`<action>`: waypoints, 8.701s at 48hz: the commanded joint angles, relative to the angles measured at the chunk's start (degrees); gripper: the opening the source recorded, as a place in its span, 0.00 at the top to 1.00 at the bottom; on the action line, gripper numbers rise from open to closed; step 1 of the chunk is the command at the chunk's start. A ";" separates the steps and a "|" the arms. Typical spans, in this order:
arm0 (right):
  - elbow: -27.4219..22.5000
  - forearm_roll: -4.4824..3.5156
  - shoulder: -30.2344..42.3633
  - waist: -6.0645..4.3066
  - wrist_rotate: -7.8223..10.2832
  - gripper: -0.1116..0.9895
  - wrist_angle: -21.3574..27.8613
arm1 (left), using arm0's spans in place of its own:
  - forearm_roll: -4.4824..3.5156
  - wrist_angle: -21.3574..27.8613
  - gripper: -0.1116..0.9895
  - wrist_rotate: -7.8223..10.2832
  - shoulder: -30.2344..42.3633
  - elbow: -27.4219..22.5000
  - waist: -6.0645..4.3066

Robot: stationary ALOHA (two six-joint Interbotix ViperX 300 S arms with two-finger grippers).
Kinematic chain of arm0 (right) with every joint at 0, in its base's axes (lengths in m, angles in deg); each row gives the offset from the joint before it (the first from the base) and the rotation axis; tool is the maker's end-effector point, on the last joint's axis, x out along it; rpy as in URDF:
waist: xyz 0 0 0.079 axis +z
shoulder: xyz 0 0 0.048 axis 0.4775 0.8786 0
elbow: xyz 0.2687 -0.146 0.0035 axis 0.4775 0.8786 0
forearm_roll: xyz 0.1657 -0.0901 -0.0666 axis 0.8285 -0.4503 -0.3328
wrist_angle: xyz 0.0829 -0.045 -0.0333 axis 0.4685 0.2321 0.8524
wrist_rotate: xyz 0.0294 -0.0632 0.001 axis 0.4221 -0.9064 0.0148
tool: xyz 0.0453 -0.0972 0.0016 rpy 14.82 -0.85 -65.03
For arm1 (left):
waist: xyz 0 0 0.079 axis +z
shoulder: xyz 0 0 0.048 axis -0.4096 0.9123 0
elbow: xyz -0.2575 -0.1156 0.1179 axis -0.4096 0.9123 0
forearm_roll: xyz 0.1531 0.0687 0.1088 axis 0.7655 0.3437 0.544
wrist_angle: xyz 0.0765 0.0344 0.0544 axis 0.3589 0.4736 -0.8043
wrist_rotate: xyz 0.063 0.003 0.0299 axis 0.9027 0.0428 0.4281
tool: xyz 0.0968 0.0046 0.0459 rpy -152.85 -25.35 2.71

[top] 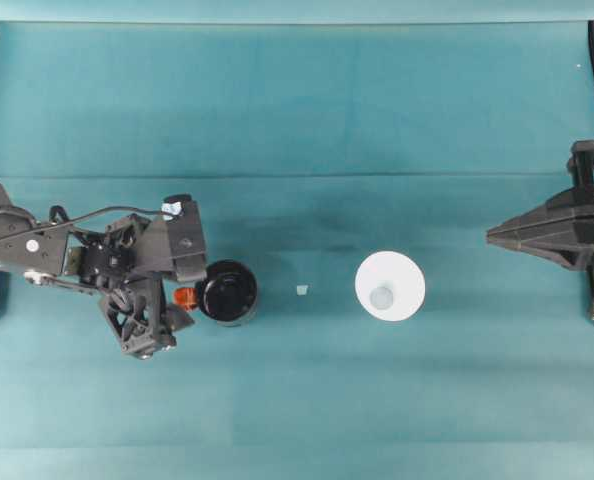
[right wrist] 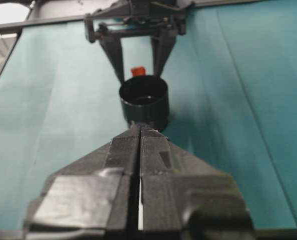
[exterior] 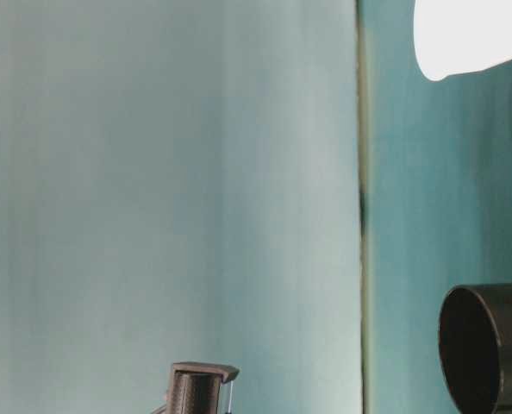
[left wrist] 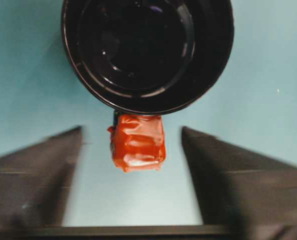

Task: Put the paper cup into the moved red handle cup holder.

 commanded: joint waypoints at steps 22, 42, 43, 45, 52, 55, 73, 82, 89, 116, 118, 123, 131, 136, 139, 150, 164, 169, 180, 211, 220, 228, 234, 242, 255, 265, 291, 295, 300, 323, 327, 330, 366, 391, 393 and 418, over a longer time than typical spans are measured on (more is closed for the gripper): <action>-0.88 0.18 0.26 -0.09 0.44 0.99 -0.26 | 0.18 -0.18 0.62 1.93 -0.35 -0.79 -0.18; -0.88 0.18 0.26 -0.09 0.44 0.99 -0.26 | 0.18 -0.18 0.62 2.55 -0.44 -1.58 -0.18; -0.88 0.18 0.26 -0.09 0.44 0.99 -0.26 | 0.18 -0.18 0.62 2.64 -0.53 -1.76 -0.18; -0.88 0.18 0.26 -0.09 0.44 0.99 -0.26 | 0.18 -0.09 0.62 3.08 -0.79 -2.11 -0.18; -0.88 0.18 0.26 -0.09 0.44 0.99 -0.26 | 0.18 1.32 0.62 5.63 -2.29 -4.22 0.09; -0.88 0.18 0.26 -0.09 0.44 0.99 -0.26 | 0.26 2.72 0.62 6.68 -3.08 -5.19 0.35; -0.88 0.18 0.26 -0.09 0.44 0.99 -0.26 | 0.26 17.40 0.62 14.50 -6.68 -16.08 1.32; -0.88 0.18 0.26 -0.09 0.44 0.99 -0.26 | 0.26 25.31 0.62 15.29 -7.56 -21.45 2.02; -0.88 0.18 0.26 -0.09 0.44 0.99 -0.26 | 0.26 28.12 0.62 15.29 -7.65 -24.26 2.02; -0.88 0.18 0.26 -0.09 0.44 0.99 -0.26 | 0.44 32.43 0.62 18.46 -5.80 -30.41 3.43; -0.88 0.18 0.26 -0.09 0.44 0.99 -0.26 | 0.44 31.99 0.62 18.46 -5.45 -30.32 3.69; -0.88 0.18 0.26 -0.09 0.44 0.99 -0.26 | 0.44 29.44 0.62 18.72 -4.04 -29.53 4.48; -0.79 0.18 0.26 -0.09 0.44 0.99 -0.26 | 0.44 24.17 0.62 18.81 -0.88 -26.81 4.92; -0.88 0.18 0.26 -0.09 0.44 0.99 -0.26 | 0.44 20.92 0.62 18.46 1.23 -24.61 4.75; -0.88 0.18 0.26 -0.09 0.44 0.99 -0.26 | 0.44 18.98 0.62 18.11 2.46 -23.03 4.75; -0.88 0.18 0.26 -0.09 0.44 0.99 -0.26 | 0.44 13.54 0.62 17.84 5.19 -20.74 4.22; -0.79 0.18 0.26 -0.53 0.35 0.99 -0.26 | 0.44 11.95 0.62 17.93 8.96 -20.39 3.87; -0.79 0.18 0.26 -0.53 0.35 0.99 -0.26 | 0.44 11.07 0.62 17.75 10.63 -20.39 3.60; -0.79 0.18 0.26 -0.53 0.35 0.99 -0.26 | 0.44 8.53 0.62 17.84 12.13 -20.57 3.69; -0.79 0.18 0.26 -0.70 0.35 0.99 -0.26 | 0.44 4.92 0.62 17.75 12.22 -19.51 3.69; -0.79 0.18 0.26 -0.62 0.44 0.99 -0.26 | 0.44 4.92 0.62 17.75 12.39 -19.34 3.69; -0.79 0.18 0.26 -0.62 0.44 0.99 -0.26 | 0.44 4.57 0.62 17.75 12.57 -19.34 3.69; -0.79 0.18 0.26 -0.62 0.44 0.99 -0.26 | 0.44 4.57 0.62 17.75 12.57 -19.34 3.69; -0.79 0.18 0.26 -0.62 0.44 0.99 -0.18 | 0.44 4.57 0.62 17.67 12.57 -19.34 3.69; -0.79 0.18 0.26 -0.70 0.44 0.99 -0.26 | 0.44 4.48 0.05 17.75 12.48 -19.07 3.78; -0.79 0.18 0.26 -0.62 0.44 0.99 -0.26 | 0.44 4.39 0.08 17.84 12.39 -18.98 3.78; -0.88 0.44 0.18 -0.62 0.97 0.99 0.97 | 0.44 5.98 0.07 18.54 1.32 -14.77 3.78; -0.88 1.05 0.26 -0.70 2.90 0.99 1.58 | 0.44 6.24 0.07 18.63 -2.64 -13.01 3.52; -0.88 1.05 0.44 -0.97 5.71 0.99 3.60 | 0.44 6.33 0.07 18.72 -7.21 -10.90 2.99; -7.91 0.97 9.05 -2.99 7.82 0.99 13.62 | 0.44 8.88 0.07 18.19 -15.73 -5.98 2.20; -10.46 1.05 13.18 -3.08 7.82 0.98 16.26 | 0.44 8.79 0.07 18.28 -15.73 -5.89 2.20; -12.39 1.23 16.70 -3.08 7.91 0.97 18.11 | 0.44 8.88 0.07 18.28 -15.82 -5.89 2.20; -27.51 0.97 46.49 -3.08 11.16 0.10 33.66 | 0.44 10.37 0.07 18.11 -17.67 -4.83 1.76; -27.33 -0.62 55.72 -4.57 11.16 0.11 32.52 | 0.44 10.37 0.07 18.02 -17.75 -4.75 1.67; -27.33 -0.62 56.07 -4.48 11.25 0.11 32.08 | 0.44 10.37 0.07 18.02 -17.75 -4.75 1.67; -29.53 0.09 56.51 -4.57 11.51 0.41 31.20 | 0.44 10.28 0.07 18.02 -17.75 -4.75 1.76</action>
